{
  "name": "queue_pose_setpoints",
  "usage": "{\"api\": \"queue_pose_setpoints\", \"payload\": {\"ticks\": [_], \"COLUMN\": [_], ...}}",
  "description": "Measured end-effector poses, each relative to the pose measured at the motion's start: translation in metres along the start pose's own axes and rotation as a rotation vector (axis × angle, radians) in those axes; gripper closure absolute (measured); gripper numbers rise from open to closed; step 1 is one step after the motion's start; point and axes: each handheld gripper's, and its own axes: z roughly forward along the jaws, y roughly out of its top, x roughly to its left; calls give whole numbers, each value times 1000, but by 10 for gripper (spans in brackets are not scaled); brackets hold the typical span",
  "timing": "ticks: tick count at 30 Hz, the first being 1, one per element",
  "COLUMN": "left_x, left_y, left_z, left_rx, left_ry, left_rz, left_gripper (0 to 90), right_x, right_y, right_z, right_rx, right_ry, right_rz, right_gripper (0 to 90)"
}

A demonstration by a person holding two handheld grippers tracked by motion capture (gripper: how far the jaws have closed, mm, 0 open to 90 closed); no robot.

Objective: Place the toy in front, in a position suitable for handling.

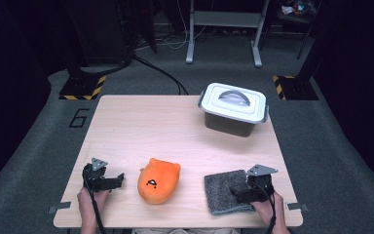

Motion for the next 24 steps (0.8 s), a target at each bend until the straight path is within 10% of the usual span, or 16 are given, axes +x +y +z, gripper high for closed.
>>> {"api": "queue_pose_setpoints", "payload": {"ticks": [24], "left_x": [0], "left_y": [0], "left_z": [0], "left_rx": [0], "left_ry": [-1], "left_rz": [0], "left_gripper": [26], "right_x": [26], "right_y": [-2], "right_z": [33], "right_rx": [120], "right_ry": [8], "right_rz": [-27], "right_gripper": [92]}}
